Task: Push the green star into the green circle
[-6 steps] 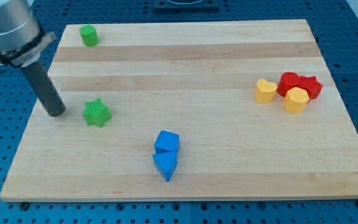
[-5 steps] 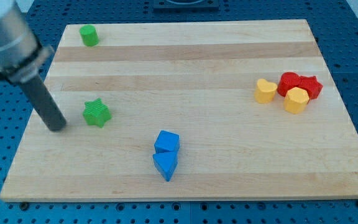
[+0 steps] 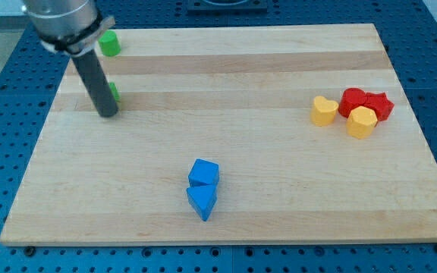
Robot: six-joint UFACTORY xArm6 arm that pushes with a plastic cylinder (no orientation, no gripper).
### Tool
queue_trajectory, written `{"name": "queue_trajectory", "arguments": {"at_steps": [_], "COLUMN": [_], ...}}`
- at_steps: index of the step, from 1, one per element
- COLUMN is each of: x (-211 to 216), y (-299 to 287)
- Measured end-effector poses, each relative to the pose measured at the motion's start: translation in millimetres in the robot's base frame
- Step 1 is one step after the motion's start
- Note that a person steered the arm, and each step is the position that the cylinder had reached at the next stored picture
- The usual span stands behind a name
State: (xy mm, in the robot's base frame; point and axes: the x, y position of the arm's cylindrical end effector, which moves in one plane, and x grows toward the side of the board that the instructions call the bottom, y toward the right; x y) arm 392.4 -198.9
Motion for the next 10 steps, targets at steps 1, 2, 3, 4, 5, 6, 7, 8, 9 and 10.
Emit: {"name": "queue_trajectory", "arguments": {"at_steps": [1, 2, 3, 4, 5, 6, 7, 8, 9, 10], "x": [-43.6, -53.4, -25.4, -37.5, -65.5, -94.2, -117.5, -133.4, -114.9, -83.1], "y": [-3.0, -5.1, -20.1, -41.9, -31.0, 1.5, 4.7, -1.2, 12.0, 57.5]}}
